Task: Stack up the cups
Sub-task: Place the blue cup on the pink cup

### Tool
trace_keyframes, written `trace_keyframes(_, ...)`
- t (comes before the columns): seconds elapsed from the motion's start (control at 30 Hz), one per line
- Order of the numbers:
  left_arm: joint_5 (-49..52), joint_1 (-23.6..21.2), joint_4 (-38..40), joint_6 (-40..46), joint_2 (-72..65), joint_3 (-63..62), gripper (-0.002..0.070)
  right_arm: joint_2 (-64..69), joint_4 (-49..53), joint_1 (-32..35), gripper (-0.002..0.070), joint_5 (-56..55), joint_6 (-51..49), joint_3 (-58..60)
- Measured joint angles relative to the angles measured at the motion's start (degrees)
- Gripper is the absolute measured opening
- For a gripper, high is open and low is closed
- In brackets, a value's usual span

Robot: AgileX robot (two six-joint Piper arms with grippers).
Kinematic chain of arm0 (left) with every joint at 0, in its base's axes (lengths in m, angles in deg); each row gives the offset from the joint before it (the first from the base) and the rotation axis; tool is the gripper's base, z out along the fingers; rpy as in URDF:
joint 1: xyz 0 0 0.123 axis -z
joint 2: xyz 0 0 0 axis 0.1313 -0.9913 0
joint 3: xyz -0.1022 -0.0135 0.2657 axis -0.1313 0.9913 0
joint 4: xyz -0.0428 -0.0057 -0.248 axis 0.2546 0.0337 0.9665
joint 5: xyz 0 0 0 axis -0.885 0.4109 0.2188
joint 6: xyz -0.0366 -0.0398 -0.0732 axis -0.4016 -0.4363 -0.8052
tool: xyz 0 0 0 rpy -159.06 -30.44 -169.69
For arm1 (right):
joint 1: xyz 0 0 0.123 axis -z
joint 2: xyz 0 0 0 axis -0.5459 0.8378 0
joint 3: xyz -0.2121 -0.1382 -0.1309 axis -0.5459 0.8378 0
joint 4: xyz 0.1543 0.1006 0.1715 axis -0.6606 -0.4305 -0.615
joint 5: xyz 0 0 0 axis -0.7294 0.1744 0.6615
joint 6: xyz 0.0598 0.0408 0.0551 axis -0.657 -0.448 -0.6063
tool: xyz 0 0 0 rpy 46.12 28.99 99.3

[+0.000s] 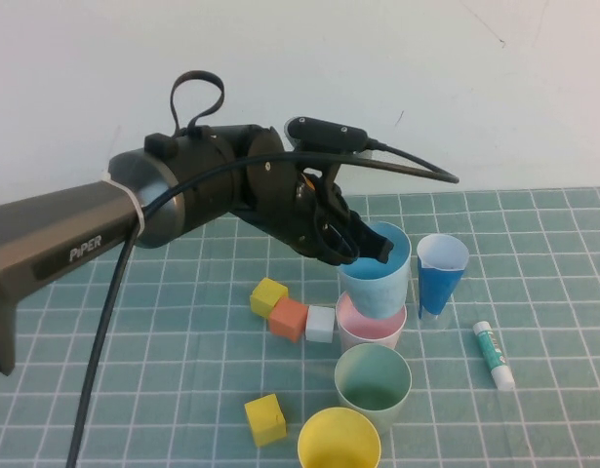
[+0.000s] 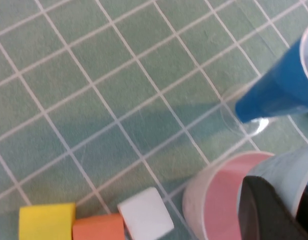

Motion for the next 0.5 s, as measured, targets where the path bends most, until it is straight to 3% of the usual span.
trace_keyframes(0.5,-1.6,0.0,0.0,0.5,-3.6,0.0,0.0027,0.0,-0.6,0.0,-0.0003,0.0,0.1,0.0)
